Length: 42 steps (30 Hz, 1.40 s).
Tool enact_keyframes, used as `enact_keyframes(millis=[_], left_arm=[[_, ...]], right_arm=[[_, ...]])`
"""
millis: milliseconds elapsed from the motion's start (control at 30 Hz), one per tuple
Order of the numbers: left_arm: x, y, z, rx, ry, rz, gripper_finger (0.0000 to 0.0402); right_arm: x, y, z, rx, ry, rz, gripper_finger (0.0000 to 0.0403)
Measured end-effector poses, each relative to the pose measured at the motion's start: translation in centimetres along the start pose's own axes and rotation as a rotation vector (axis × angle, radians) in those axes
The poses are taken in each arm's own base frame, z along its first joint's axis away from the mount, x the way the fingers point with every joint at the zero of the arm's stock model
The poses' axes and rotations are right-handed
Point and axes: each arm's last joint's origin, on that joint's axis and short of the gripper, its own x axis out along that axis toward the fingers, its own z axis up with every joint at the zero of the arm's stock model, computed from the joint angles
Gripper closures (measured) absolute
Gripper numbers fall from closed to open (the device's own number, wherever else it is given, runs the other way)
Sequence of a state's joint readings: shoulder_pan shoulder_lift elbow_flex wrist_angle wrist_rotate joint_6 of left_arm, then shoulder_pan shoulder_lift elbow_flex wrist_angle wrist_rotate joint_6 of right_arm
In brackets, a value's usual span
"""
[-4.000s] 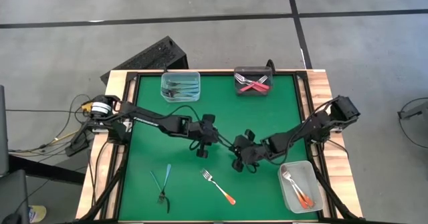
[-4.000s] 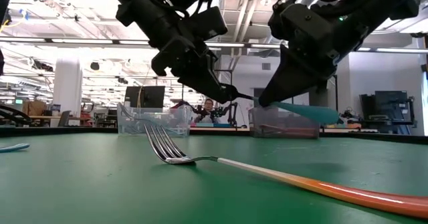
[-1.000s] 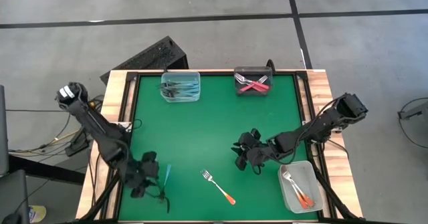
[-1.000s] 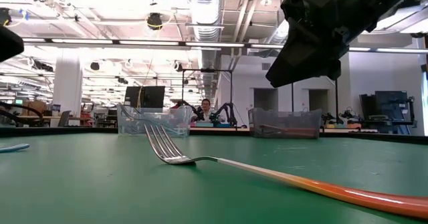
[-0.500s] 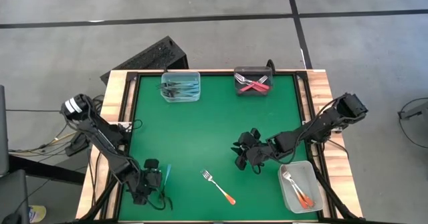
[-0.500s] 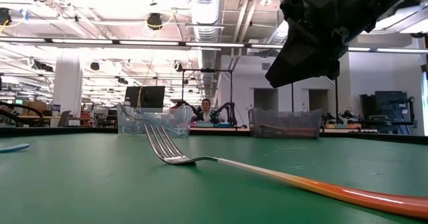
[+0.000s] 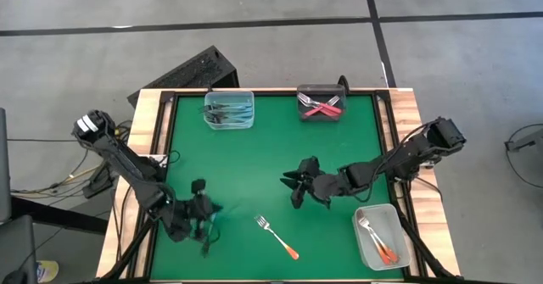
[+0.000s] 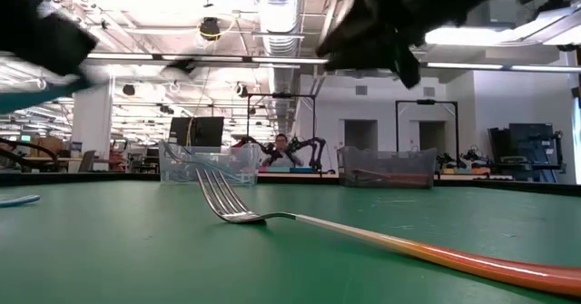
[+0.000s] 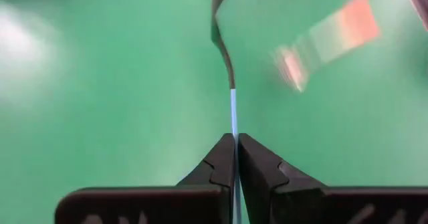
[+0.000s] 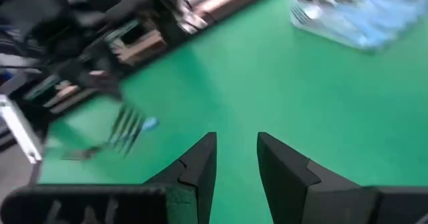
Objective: Sort silverware by color (type)
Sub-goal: Put the black fork into the transparent bin
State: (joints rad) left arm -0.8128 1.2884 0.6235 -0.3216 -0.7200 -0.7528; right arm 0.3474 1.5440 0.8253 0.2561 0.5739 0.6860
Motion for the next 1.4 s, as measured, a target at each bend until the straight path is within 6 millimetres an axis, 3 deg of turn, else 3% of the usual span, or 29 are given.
enact_keyframes(millis=[167, 367, 467, 700, 933, 1067, 1300, 1400], left_arm=[[-0.1, 0.5, 2.5, -0.143, -0.364, 0.208, 0.04], [0.7, 1.8, 5.2, -0.265, -0.53, 0.324, 0.0401], [1.2, 2.4, 6.7, -0.278, -0.554, 0.281, 0.0401], [1.4, 3.0, 9.6, -0.185, -0.656, -0.051, 0.0401], [1.0, 2.9, 10.2, -0.133, -0.703, -0.13, 0.0401], [1.0, 2.7, 10.2, -0.123, -0.703, -0.151, 0.0401], [1.0, 2.6, 10.1, -0.105, -0.687, -0.157, 0.0401], [1.3, 2.6, 9.7, -0.095, -0.648, -0.153, 0.04]], right_arm=[[-0.5, 1.4, 0.6, -0.071, -0.087, 0.092, 0.0268], [-0.3, 3.3, 0.4, -0.177, -0.243, 0.218, 0.026], [0.4, 4.0, 0.5, -0.194, -0.356, 0.274, 0.0253], [2.9, 5.5, 1.6, -0.138, -0.553, 0.323, 0.0225], [4.5, 7.3, 2.1, -0.2, -0.602, 0.313, 0.0206], [4.4, 7.9, 2.4, -0.228, -0.608, 0.312, 0.0243], [4.2, 8.0, 2.4, -0.254, -0.61, 0.303, 0.0375], [4.4, 8.0, 2.0, -0.295, -0.579, 0.279, 0.0386]])
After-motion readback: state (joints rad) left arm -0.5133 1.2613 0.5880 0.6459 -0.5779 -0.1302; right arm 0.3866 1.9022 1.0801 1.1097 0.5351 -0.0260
